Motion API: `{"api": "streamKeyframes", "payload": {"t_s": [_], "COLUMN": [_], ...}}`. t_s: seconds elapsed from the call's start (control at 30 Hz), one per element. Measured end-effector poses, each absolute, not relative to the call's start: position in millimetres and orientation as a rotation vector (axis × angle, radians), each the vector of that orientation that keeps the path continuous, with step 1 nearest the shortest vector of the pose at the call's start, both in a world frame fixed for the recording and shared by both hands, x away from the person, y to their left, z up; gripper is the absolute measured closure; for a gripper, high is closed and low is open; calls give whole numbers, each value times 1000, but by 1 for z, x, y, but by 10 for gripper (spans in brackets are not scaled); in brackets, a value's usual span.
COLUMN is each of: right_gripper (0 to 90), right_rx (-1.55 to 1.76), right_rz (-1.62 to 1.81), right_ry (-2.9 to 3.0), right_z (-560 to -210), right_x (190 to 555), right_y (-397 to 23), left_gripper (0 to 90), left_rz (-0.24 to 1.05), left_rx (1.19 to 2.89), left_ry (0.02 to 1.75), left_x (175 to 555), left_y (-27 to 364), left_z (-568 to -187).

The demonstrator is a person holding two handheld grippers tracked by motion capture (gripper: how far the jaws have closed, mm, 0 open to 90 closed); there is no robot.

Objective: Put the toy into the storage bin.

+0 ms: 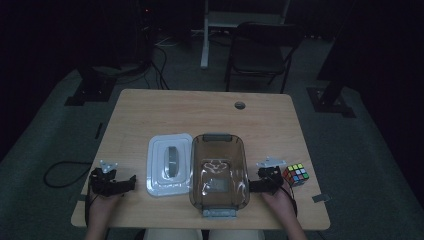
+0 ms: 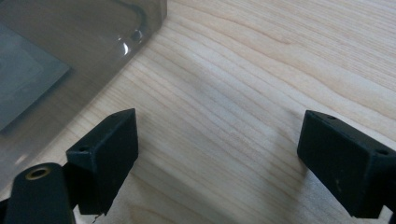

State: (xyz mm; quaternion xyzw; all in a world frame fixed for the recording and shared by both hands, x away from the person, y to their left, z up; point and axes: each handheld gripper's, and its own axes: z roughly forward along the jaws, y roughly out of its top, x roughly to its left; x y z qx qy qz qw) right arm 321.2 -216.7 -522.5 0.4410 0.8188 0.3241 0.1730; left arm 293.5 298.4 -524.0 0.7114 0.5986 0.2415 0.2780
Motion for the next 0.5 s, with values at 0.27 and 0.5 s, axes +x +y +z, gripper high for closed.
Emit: {"api": "streamKeyframes", "payload": {"t_s": [0.27,0.5], "right_gripper": [127,127], "right_rx": [1283,1281], "right_rz": [974,1035], "right_ry": [2271,2141], "right_z": [-512,-485], "right_x": [318,308], "right_y": [-220,-236], "left_gripper": [7,7], "left_rz": [647,648], "left_rx": [1909,1907], "left_ry": [1606,1607], "left_x": [294,293], "left_y": [298,298], "left_z": [-524,-524]}}
